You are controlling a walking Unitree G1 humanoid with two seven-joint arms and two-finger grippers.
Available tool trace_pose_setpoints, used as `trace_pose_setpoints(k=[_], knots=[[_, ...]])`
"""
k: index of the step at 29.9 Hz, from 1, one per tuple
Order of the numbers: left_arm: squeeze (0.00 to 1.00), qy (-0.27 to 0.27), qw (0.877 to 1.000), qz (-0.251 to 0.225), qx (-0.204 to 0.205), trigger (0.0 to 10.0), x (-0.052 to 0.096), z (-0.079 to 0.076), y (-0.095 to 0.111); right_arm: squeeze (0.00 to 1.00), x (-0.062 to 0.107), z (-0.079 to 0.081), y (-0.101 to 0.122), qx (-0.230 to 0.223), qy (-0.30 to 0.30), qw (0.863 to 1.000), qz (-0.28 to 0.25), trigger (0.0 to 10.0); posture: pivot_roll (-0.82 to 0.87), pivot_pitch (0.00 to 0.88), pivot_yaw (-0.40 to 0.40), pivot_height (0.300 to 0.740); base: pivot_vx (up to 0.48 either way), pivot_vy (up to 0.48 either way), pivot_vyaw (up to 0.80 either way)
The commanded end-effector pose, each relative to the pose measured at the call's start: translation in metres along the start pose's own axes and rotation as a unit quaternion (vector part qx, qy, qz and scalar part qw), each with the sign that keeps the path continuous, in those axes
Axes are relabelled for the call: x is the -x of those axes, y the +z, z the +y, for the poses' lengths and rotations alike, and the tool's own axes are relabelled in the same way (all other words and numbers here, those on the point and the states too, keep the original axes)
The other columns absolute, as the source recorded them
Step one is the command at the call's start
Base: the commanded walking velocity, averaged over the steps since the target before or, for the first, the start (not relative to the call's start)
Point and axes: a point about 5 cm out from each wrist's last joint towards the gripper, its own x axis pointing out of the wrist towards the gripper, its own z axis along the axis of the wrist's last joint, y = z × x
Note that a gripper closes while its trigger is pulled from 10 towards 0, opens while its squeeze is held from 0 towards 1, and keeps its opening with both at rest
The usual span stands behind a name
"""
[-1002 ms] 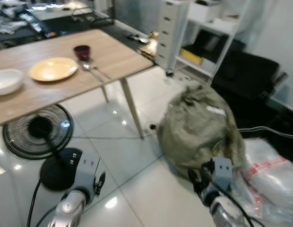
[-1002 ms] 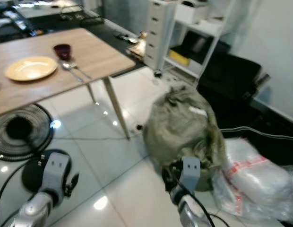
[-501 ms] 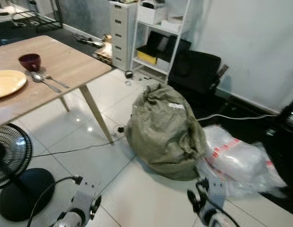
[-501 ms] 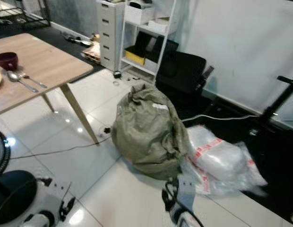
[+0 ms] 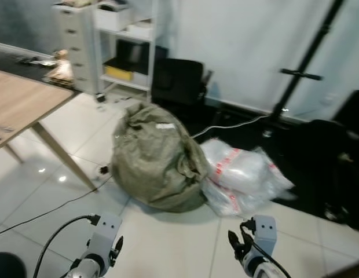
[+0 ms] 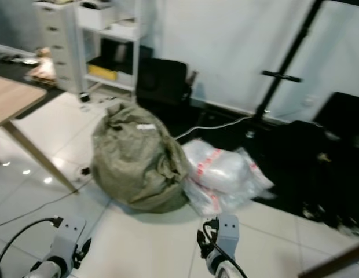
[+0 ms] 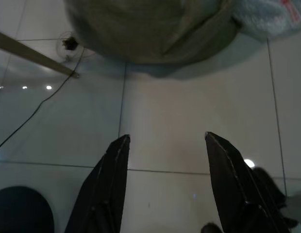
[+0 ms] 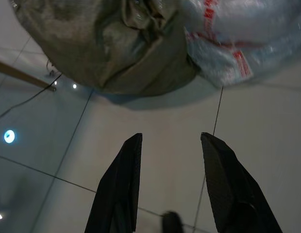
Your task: Setting the table
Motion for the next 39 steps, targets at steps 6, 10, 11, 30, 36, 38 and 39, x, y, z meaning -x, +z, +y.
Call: trace_pose_setpoints(k=[6, 10, 11, 30, 36, 38, 39], knots=[[0.0, -0.005, 1.0, -0.004, 0.013, 10.0, -0.001, -0.003, 0.0, 0.0, 0.001, -0.003, -0.002, -0.005, -0.004, 1.0, -0.002, 10.0, -0.01, 0.0, 0.04, 0.74, 0.0, 0.0, -0.79], [0.0, -0.009, 0.999, -0.026, 0.026, 10.0, -0.003, -0.003, 0.01, 0.0, -0.002, -0.003, 0.007, -0.013, -0.005, 1.0, -0.021, 10.0, -0.01, 0.0, 0.041, 0.74, 0.0, 0.0, -0.79], [0.0, -0.01, 0.999, -0.033, 0.028, 10.0, -0.003, -0.002, 0.013, 0.0, -0.002, -0.004, 0.01, -0.015, -0.007, 1.0, -0.026, 10.0, -0.01, 0.0, 0.041, 0.74, 0.0, 0.0, -0.8], [0.0, -0.005, 0.985, -0.167, 0.043, 10.0, -0.005, 0.003, 0.094, 0.0, -0.014, 0.012, 0.08, -0.046, 0.016, 0.988, -0.147, 10.0, 0.0, 0.0, 0.048, 0.74, 0.0, 0.0, -0.79], [0.0, -0.003, 0.981, -0.192, 0.034, 10.0, -0.003, 0.003, 0.112, 0.0, -0.013, 0.018, 0.093, -0.063, 0.021, 0.984, -0.168, 10.0, -0.01, 0.0, 0.049, 0.74, 0.0, 0.0, -0.79], [0.0, 0.0, 0.978, -0.204, 0.035, 10.0, -0.002, 0.003, 0.122, 0.0, -0.013, 0.018, 0.099, -0.077, 0.021, 0.981, -0.177, 10.0, -0.01, 0.0, 0.05, 0.74, 0.0, 0.0, -0.79], [0.0, 0.001, 0.977, -0.209, 0.036, 10.0, -0.002, 0.003, 0.126, 0.0, -0.012, 0.018, 0.101, -0.082, 0.021, 0.98, -0.18, 10.0, -0.01, 0.0, 0.05, 0.74, 0.0, 0.0, -0.79]])
